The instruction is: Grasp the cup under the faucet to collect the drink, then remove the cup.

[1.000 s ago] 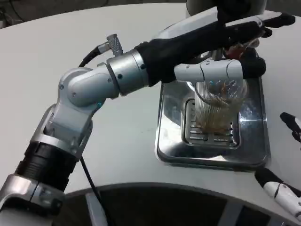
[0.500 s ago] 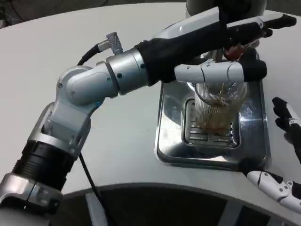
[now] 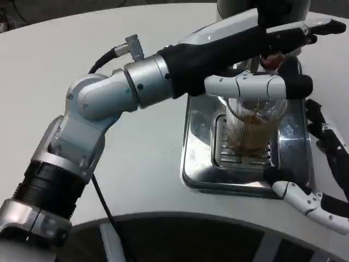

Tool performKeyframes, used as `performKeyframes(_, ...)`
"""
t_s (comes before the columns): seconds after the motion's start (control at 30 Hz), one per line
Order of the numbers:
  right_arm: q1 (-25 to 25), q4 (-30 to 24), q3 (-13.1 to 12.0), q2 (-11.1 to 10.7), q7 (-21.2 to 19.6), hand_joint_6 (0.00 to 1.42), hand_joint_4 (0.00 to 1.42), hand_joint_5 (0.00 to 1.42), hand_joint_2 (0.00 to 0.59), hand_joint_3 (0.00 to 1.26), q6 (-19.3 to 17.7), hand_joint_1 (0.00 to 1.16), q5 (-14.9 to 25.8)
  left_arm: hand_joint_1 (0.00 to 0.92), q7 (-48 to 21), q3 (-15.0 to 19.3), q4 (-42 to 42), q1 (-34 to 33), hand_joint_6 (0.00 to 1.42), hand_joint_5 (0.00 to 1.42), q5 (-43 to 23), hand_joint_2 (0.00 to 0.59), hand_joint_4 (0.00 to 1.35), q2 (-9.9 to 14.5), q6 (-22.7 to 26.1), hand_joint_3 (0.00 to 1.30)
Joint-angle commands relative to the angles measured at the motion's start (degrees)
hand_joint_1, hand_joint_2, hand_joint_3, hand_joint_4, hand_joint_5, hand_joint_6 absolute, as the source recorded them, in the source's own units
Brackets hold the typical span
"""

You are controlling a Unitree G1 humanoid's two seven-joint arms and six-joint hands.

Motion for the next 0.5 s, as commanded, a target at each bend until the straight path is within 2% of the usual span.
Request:
performKeyframes(0.03, -1.76, 2.48, 1.32, 0.33, -1.94, 0.00, 0.00, 0.03, 0.243, 0.00, -0.31, 0.64, -0.37, 0.000, -2.43, -1.85, 0.07, 0.98, 0.14, 0.07, 1.46, 0.092, 0.00, -0.15, 0.56, 0.08)
performKeyframes(0.5, -7.41, 9.92, 5.11, 0.69, -6.26, 0.00, 0.00, 0.03, 0.243, 0.00, -1.51, 0.63, -2.61, 0.000, -3.31, -1.68, 0.40, 0.56, 0.14, 0.07, 0.63, 0.091, 0.00, -0.02, 0.83, 0.09)
